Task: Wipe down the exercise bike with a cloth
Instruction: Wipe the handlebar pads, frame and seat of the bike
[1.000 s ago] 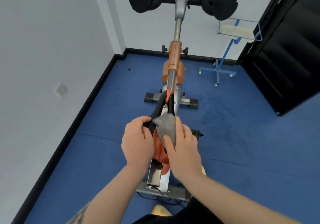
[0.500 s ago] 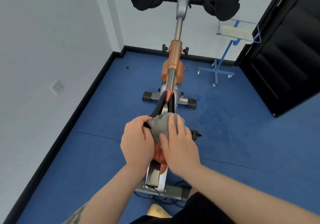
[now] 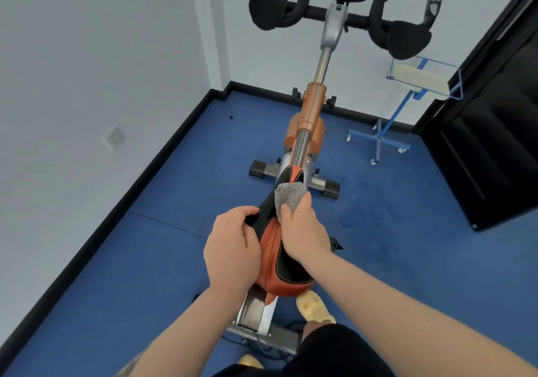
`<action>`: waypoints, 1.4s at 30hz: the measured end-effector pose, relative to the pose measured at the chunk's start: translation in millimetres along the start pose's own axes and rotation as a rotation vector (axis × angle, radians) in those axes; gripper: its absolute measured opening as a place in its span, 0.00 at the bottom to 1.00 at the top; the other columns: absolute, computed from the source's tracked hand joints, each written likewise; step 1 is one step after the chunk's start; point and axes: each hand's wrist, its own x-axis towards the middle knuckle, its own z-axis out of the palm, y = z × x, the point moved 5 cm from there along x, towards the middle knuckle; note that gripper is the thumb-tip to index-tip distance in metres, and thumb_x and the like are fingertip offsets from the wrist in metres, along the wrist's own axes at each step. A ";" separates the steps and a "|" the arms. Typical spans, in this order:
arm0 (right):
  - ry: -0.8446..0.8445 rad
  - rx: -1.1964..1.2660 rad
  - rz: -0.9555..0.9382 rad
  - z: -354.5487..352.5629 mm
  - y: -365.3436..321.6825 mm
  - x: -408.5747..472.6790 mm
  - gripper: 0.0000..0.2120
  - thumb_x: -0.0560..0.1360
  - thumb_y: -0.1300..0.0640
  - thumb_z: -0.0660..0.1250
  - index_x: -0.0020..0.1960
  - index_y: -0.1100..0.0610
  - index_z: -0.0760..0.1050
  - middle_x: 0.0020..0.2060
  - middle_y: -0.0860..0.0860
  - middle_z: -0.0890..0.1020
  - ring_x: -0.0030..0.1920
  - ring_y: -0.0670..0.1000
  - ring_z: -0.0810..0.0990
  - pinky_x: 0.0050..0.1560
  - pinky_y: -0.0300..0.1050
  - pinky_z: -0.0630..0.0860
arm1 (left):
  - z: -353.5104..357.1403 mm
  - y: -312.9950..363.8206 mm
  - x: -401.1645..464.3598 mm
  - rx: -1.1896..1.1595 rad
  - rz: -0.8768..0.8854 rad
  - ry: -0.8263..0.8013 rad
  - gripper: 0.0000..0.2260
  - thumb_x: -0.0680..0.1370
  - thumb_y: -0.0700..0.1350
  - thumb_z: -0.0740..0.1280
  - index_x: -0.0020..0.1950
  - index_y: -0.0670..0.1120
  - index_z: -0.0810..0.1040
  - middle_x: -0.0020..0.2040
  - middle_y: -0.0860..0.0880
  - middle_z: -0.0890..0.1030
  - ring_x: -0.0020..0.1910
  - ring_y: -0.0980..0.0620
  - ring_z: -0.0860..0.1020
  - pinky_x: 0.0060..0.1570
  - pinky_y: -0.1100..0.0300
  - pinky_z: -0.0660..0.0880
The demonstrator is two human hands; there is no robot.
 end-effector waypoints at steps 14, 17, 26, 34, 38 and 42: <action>-0.048 0.358 -0.365 -9.8 -15.3 99.5 0.17 0.83 0.45 0.47 0.54 0.48 0.72 0.58 0.49 0.70 0.57 0.49 0.71 0.58 0.48 0.67 | -0.1 -8.7 -5.4 -0.058 -0.335 0.115 0.14 0.78 0.43 0.59 0.53 0.62 0.76 0.51 0.65 0.76 0.53 0.72 0.71 0.48 0.65 0.69; -0.096 -0.012 -0.753 -10.7 -20.7 96.1 0.27 0.81 0.41 0.42 0.59 0.49 0.77 0.63 0.45 0.72 0.66 0.49 0.64 0.70 0.51 0.58 | 1.9 -18.3 -8.7 -0.151 -0.527 0.169 0.11 0.79 0.45 0.61 0.53 0.61 0.77 0.53 0.61 0.78 0.54 0.66 0.74 0.52 0.57 0.73; -0.098 -0.839 -1.028 -17.1 -49.1 95.4 0.18 0.80 0.55 0.43 0.53 0.52 0.72 0.50 0.51 0.77 0.53 0.57 0.73 0.57 0.53 0.69 | 7.4 -8.9 -26.6 -0.114 -0.697 0.368 0.10 0.82 0.47 0.56 0.54 0.58 0.76 0.54 0.60 0.77 0.55 0.58 0.74 0.51 0.60 0.68; -0.142 -0.787 -1.365 -9.8 -62.7 85.8 0.12 0.82 0.53 0.49 0.48 0.49 0.71 0.44 0.50 0.80 0.45 0.57 0.77 0.41 0.48 0.61 | 20.3 11.1 -44.2 -0.152 -0.752 0.516 0.15 0.84 0.49 0.53 0.68 0.53 0.71 0.64 0.58 0.72 0.66 0.58 0.67 0.65 0.61 0.62; -0.134 -0.750 -1.313 7.6 -58.6 54.8 0.12 0.80 0.52 0.52 0.46 0.50 0.72 0.41 0.48 0.81 0.43 0.56 0.77 0.44 0.49 0.64 | 28.2 18.6 -56.3 -0.181 -0.828 0.593 0.19 0.84 0.50 0.52 0.75 0.52 0.62 0.71 0.56 0.67 0.71 0.57 0.61 0.69 0.59 0.59; -0.302 -0.509 -1.489 12.7 -65.0 34.3 0.21 0.82 0.45 0.44 0.63 0.48 0.73 0.51 0.47 0.82 0.49 0.54 0.80 0.50 0.51 0.72 | 42.0 30.1 -73.6 -0.198 -0.864 0.578 0.23 0.83 0.53 0.51 0.79 0.54 0.53 0.76 0.54 0.61 0.74 0.56 0.59 0.74 0.52 0.58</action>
